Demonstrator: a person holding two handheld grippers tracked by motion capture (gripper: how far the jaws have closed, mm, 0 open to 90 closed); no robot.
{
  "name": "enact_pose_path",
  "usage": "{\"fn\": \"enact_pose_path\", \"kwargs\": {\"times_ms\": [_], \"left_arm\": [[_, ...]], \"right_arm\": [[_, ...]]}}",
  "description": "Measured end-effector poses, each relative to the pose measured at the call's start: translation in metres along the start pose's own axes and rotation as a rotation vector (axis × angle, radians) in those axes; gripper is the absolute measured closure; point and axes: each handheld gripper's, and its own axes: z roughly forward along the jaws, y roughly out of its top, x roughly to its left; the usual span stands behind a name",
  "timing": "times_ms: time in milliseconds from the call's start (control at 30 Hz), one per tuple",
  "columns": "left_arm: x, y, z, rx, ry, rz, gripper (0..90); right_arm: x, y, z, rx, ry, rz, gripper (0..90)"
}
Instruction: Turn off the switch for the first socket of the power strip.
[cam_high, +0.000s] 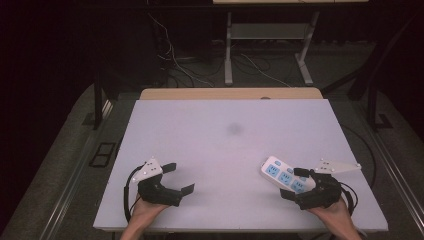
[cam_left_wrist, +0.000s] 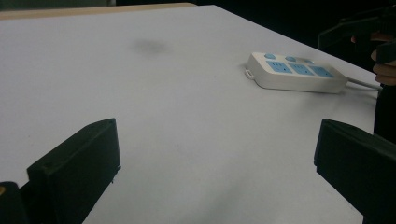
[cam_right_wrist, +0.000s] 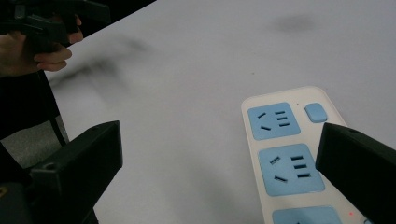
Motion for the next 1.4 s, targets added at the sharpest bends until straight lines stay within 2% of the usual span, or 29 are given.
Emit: {"fn": "enact_pose_path", "kwargs": {"times_ms": [833,1400], "left_arm": [[-0.003,0.0,0.005,0.028,-0.029,0.002,0.0],[-0.002,-0.002,0.001,0.007,-0.019,-0.024,0.0]], "right_arm": [[0.001,0.001,0.0,0.007,0.001,0.0,0.4],[0.004,0.008,-0.01,0.031,-0.012,-0.013,0.4]]}}
